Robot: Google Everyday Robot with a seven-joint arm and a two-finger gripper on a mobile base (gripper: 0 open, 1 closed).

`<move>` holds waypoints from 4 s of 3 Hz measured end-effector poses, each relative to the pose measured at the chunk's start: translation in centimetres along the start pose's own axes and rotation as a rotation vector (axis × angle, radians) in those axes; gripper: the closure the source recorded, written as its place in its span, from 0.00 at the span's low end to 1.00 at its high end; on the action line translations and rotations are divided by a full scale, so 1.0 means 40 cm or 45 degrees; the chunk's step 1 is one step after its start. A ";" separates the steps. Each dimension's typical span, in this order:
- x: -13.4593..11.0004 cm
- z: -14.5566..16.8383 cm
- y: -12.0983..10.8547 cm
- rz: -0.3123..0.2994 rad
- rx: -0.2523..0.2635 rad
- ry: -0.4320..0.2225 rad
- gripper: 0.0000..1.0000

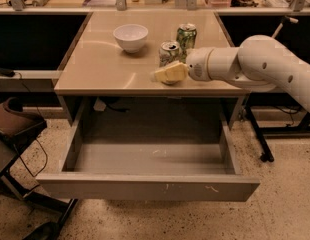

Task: Place 7up can into top drawer

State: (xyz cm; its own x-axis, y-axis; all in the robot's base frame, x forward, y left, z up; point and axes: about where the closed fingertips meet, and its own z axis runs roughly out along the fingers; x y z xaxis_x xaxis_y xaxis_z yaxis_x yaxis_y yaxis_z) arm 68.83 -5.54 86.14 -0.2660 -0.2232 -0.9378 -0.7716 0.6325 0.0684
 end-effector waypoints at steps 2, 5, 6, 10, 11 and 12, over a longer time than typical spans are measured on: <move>-0.018 0.008 -0.037 -0.007 0.078 -0.035 0.00; 0.014 0.036 0.008 -0.030 0.010 0.002 0.42; 0.014 0.036 0.008 -0.030 0.010 0.002 0.65; 0.209 -0.391 0.249 -0.113 -0.099 0.115 1.00; 0.314 -0.401 0.299 -0.169 -0.194 0.177 1.00; 0.318 -0.400 0.302 -0.177 -0.200 0.180 1.00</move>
Offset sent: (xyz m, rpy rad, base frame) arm 0.0107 -0.0048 -0.0016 -0.0151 -0.0297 -0.0420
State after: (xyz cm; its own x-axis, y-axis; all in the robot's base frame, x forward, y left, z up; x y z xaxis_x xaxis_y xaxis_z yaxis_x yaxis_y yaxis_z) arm 46.88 -12.60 80.50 -0.2206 -0.4088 -0.8855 -0.8837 0.4680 0.0041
